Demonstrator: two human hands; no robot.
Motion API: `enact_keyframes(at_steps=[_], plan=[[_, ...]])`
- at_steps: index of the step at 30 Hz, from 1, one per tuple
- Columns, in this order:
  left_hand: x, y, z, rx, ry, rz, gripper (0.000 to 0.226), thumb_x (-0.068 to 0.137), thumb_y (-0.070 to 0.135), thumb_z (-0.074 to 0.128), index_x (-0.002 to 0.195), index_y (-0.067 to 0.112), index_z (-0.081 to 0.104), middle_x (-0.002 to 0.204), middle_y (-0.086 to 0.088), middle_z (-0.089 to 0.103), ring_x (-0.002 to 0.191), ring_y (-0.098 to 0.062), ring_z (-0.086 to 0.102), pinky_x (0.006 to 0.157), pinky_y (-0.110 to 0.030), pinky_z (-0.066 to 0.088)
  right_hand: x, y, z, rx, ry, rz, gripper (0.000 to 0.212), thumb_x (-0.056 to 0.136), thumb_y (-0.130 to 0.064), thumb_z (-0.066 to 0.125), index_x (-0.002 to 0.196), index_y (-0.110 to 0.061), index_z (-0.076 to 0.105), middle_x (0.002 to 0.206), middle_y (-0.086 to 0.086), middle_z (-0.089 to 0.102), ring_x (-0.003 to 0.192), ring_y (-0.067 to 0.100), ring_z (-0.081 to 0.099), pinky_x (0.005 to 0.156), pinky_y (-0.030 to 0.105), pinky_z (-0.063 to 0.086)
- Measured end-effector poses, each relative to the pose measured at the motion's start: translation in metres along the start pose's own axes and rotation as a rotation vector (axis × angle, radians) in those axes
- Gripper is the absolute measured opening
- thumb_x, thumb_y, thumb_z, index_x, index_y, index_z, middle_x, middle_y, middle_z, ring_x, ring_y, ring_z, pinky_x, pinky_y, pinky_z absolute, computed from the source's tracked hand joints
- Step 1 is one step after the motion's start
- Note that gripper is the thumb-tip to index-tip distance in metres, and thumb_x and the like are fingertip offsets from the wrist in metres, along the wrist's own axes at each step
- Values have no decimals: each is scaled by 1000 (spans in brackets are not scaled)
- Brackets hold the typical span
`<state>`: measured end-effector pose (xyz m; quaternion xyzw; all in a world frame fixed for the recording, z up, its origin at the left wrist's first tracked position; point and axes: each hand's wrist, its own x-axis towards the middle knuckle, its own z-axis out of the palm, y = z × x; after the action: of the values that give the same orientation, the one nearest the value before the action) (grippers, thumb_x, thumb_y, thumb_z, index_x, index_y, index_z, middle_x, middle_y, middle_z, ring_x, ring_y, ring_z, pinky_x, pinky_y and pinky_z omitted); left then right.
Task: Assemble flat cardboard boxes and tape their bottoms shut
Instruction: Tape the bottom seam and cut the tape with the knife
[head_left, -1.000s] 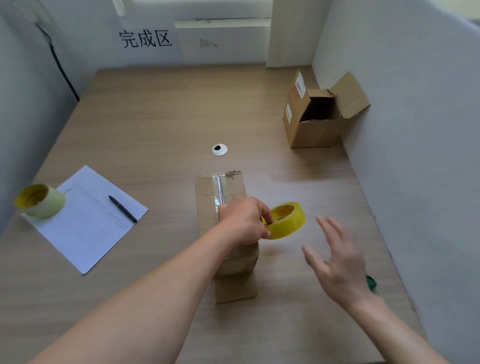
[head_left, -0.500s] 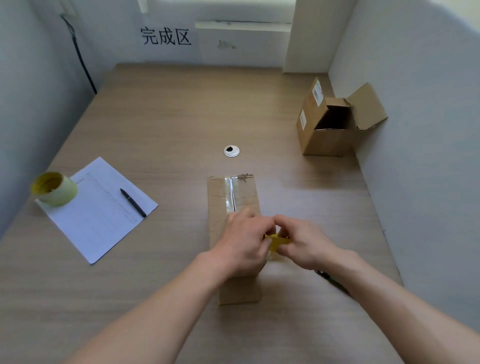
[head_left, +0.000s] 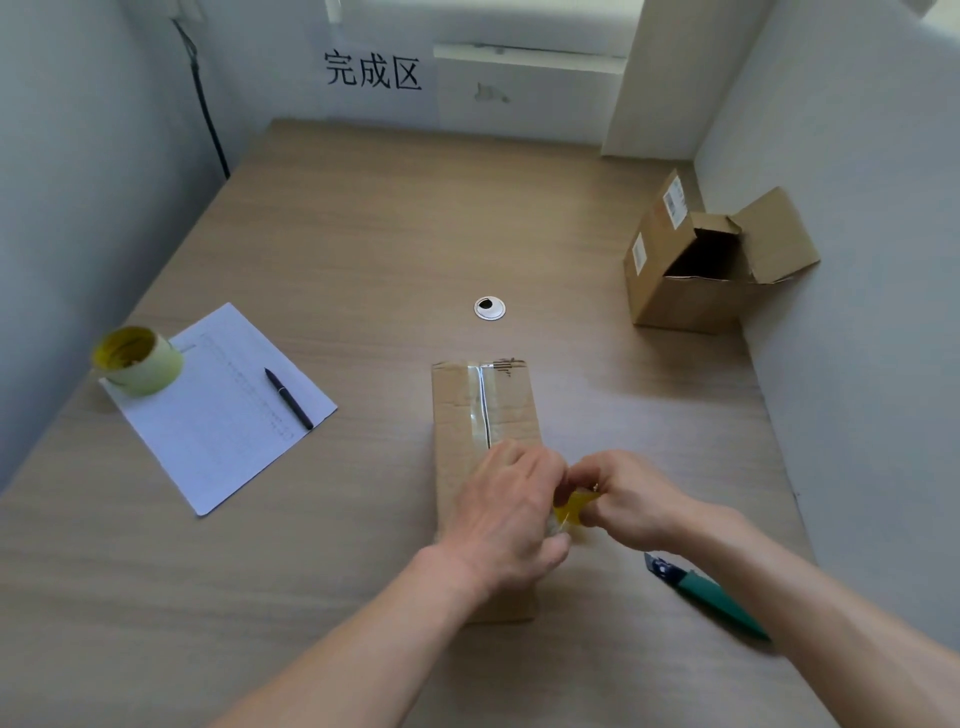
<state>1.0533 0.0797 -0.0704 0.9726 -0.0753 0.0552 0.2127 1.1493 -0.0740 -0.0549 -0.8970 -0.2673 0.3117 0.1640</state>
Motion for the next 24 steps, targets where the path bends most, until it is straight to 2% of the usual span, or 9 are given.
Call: enact_keyframes(at_steps=[3, 8, 10, 12, 14, 18, 20, 22, 24], plan=[[0, 1, 1, 1, 9, 7, 40, 68, 39, 66, 99, 22, 47, 100, 2, 53, 99, -21, 44, 80, -30, 41, 6, -1, 4, -77, 14, 5, 23, 67, -27, 59, 64, -50, 61, 73, -9, 67, 70, 9, 60, 58, 25, 44], [5, 7, 3, -13, -19, -52, 39, 65, 25, 62, 100, 19, 46, 101, -1, 52, 96, -25, 41, 83, -31, 36, 9, 13, 8, -432, 397, 60, 12, 76, -26, 55, 81, -25, 66, 85, -3, 59, 84, 24, 62, 66, 30, 44], [10, 14, 4, -8, -31, -120, 37, 63, 20, 58, 96, 21, 42, 99, 0, 50, 93, -26, 39, 82, -31, 34, 7, 20, 0, -299, 498, 155, 6, 78, -25, 58, 75, -24, 64, 82, -5, 55, 82, 26, 59, 61, 30, 36], [15, 22, 7, 9, -17, -173, 34, 61, 16, 54, 91, 22, 40, 95, -1, 51, 89, -27, 40, 82, -33, 35, 5, 23, -2, -122, 596, 235, 13, 77, -22, 61, 66, -27, 58, 75, -6, 49, 76, 25, 53, 59, 29, 29], [18, 29, 10, 32, 1, -207, 31, 62, 12, 52, 87, 23, 38, 92, -3, 53, 87, -29, 43, 81, -36, 35, 2, 21, 3, 93, 690, 285, 22, 75, -19, 64, 58, -29, 54, 70, -5, 49, 70, 22, 48, 57, 30, 29], [24, 31, 12, 51, 49, -235, 24, 74, 7, 52, 93, 20, 47, 96, -5, 58, 91, -30, 49, 82, -39, 38, -1, 11, 17, 601, 877, 343, 15, 71, -8, 66, 60, -16, 60, 52, -4, 53, 58, 20, 49, 53, 31, 35], [23, 30, 2, -293, 178, -366, 17, 85, 8, 54, 100, 17, 55, 98, -2, 61, 92, -25, 53, 81, -37, 42, -2, 1, 27, 727, 949, 384, 19, 74, -6, 67, 59, -14, 61, 50, -9, 55, 57, 18, 50, 54, 30, 37], [15, 19, -13, -587, 434, -410, 17, 88, 8, 57, 104, 14, 60, 102, 2, 63, 95, -17, 58, 86, -34, 46, 0, -11, 37, 808, 1001, 423, 21, 78, -8, 67, 61, -20, 63, 56, -10, 60, 60, 15, 55, 55, 27, 40], [-1, 3, -23, -534, 672, -375, 24, 88, 15, 59, 112, 14, 60, 122, 0, 60, 116, -13, 53, 101, -28, 40, 6, -24, 45, 849, 1022, 448, 20, 81, -11, 66, 66, -23, 62, 61, -10, 61, 62, 11, 57, 57, 28, 43]])
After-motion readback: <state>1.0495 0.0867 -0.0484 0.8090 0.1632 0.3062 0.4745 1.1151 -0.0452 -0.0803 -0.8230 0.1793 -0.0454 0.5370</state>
